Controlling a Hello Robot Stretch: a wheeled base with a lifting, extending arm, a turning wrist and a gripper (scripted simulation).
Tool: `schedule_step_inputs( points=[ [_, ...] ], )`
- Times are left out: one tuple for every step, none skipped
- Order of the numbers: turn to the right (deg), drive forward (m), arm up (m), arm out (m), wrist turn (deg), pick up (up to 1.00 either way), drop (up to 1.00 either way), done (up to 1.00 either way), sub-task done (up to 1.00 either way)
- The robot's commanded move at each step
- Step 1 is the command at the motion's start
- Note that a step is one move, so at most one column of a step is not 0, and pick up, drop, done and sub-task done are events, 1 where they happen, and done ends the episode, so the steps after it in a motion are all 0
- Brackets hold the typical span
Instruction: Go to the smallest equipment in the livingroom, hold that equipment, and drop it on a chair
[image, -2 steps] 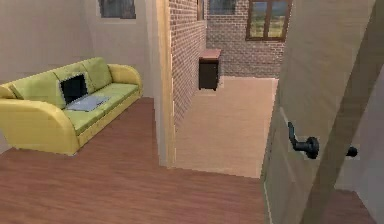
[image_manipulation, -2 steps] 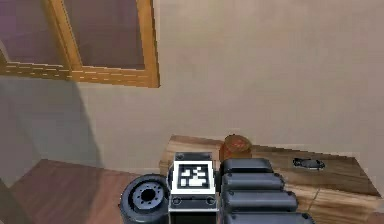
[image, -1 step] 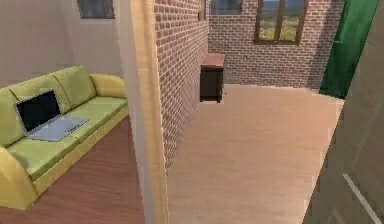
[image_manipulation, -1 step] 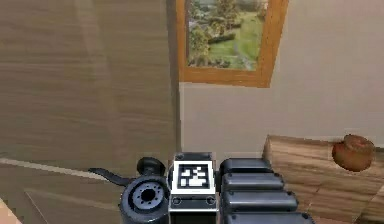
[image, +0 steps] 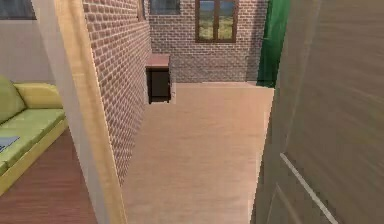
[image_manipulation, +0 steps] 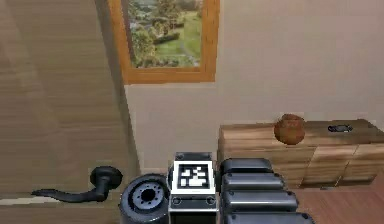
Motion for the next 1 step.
schedule_step_inputs(
  points=[
    [0.0, 1.0, 0.0, 0.0, 0.0, 0.0, 0.0, 0.0, 0.0]
  ],
)
